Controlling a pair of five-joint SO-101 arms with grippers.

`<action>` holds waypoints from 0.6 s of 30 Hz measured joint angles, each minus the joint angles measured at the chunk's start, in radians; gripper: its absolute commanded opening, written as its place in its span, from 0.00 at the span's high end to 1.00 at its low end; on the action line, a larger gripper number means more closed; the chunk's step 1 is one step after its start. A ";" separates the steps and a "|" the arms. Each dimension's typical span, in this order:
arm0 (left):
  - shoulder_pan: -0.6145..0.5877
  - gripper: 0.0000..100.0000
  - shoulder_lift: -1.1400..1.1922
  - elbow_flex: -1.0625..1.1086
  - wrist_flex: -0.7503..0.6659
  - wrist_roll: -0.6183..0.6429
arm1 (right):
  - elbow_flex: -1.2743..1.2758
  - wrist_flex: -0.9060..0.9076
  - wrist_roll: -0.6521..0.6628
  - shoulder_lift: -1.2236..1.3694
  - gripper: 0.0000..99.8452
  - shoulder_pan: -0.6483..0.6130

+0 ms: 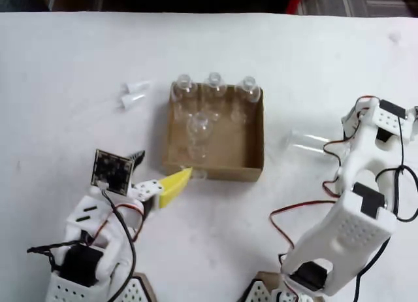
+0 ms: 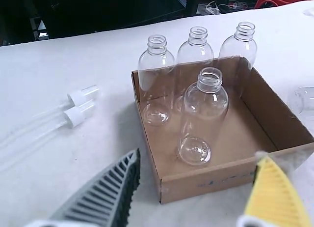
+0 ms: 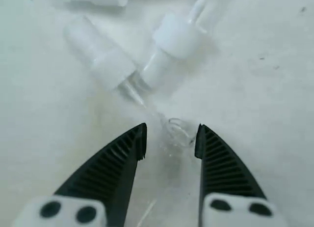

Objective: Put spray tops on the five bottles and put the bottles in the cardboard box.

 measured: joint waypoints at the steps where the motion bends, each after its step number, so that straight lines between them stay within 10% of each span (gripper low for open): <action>1: 0.000 0.66 0.000 0.000 0.000 0.000 | 0.000 -0.008 0.000 0.014 0.86 0.000; 18: 0.000 0.66 0.000 0.000 0.000 0.000 | 0.000 -0.037 0.032 0.035 0.98 0.000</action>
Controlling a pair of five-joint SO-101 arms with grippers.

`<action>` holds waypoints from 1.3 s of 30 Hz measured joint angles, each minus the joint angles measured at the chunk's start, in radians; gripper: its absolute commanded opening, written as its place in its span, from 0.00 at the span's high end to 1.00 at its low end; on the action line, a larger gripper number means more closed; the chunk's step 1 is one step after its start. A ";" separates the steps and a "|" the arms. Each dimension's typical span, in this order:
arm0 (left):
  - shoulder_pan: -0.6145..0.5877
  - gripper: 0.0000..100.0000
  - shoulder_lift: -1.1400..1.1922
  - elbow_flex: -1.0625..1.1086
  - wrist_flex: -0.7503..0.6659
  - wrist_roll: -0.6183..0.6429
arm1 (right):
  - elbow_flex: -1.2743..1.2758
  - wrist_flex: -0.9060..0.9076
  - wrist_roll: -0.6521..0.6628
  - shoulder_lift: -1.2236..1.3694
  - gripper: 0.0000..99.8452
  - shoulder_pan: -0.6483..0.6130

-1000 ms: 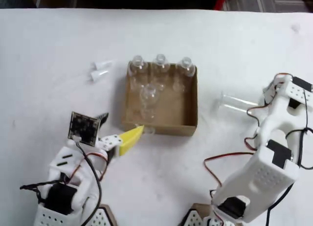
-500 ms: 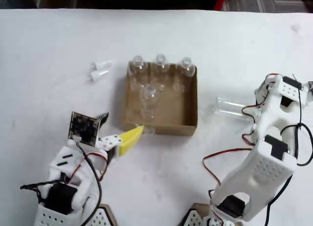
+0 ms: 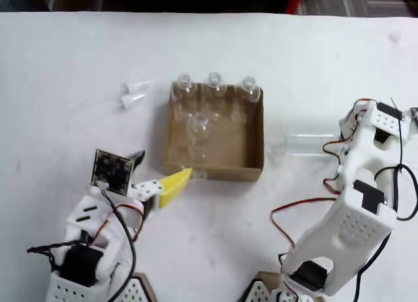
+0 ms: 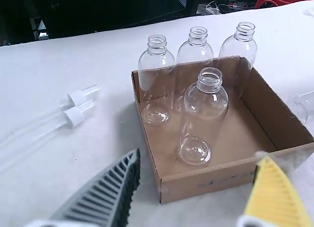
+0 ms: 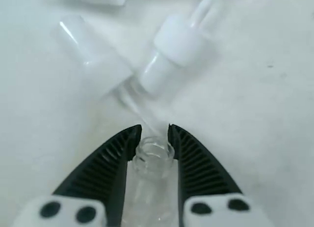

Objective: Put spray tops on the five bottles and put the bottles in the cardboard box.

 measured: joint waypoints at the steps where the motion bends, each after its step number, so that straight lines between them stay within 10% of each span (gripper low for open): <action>1: 0.000 0.66 0.000 0.000 0.000 0.000 | 0.000 0.000 0.005 -0.003 0.98 0.000; 27: 0.037 0.66 0.000 0.009 0.000 -0.029 | 0.000 0.037 0.473 -0.454 0.98 0.000; 39: 0.256 0.66 -0.002 0.011 0.095 -0.107 | 0.000 0.124 0.620 -0.641 0.98 -0.152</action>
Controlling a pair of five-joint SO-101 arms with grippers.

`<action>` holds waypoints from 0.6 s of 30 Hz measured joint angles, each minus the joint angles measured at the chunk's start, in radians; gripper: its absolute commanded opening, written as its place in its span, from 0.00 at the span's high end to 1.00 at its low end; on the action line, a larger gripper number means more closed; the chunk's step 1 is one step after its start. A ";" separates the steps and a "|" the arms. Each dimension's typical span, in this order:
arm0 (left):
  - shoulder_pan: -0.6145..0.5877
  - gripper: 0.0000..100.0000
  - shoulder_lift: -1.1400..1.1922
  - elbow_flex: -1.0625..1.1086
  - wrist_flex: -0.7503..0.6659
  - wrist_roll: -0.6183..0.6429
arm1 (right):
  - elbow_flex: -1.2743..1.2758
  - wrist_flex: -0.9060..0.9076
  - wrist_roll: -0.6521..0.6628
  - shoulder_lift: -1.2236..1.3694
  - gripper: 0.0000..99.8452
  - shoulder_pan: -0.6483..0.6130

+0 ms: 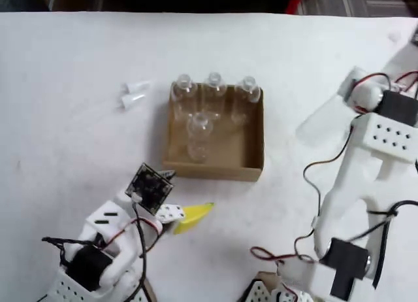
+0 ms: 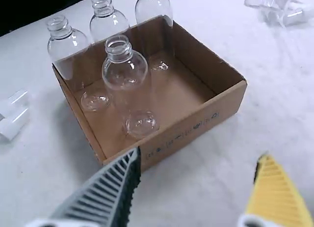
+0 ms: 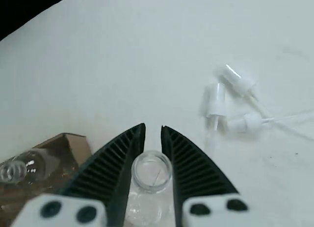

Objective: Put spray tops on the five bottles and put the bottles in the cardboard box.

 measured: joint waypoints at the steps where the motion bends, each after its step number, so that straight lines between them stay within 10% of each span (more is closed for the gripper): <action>1: 0.000 0.66 0.000 0.000 0.000 -0.002 | 0.000 0.014 0.012 -0.018 0.98 -0.021; 18: -0.035 0.66 0.000 -0.002 0.052 -0.077 | 0.391 -0.181 0.150 -0.479 0.98 -0.528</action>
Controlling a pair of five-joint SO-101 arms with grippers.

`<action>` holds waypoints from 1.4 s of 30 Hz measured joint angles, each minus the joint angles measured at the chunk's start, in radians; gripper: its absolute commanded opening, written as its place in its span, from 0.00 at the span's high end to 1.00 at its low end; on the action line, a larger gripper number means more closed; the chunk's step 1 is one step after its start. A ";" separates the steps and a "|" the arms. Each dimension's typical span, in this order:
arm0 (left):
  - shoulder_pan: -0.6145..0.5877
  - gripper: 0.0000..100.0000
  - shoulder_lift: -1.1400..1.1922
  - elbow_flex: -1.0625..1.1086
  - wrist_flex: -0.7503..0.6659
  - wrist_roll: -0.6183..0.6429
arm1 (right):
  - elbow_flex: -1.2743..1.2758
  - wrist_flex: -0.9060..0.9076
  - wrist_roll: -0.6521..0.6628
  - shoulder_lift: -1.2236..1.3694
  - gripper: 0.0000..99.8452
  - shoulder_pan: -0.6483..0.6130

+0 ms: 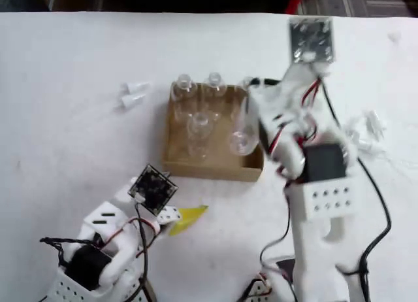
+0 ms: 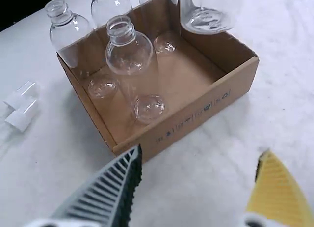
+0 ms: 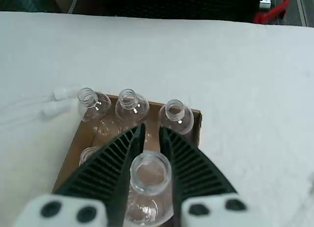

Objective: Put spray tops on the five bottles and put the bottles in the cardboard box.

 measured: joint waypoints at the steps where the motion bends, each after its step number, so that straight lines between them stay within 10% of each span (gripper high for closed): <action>1: 0.000 0.66 0.000 0.000 0.000 0.000 | 0.060 -0.054 0.012 -0.026 0.98 -0.009; 25: 0.000 0.66 0.000 0.000 0.000 -0.002 | 0.700 -0.628 0.167 -0.115 0.98 -0.089; 42: 0.000 0.66 0.000 0.000 0.000 -0.002 | 0.710 -0.605 0.173 -0.115 0.85 -0.089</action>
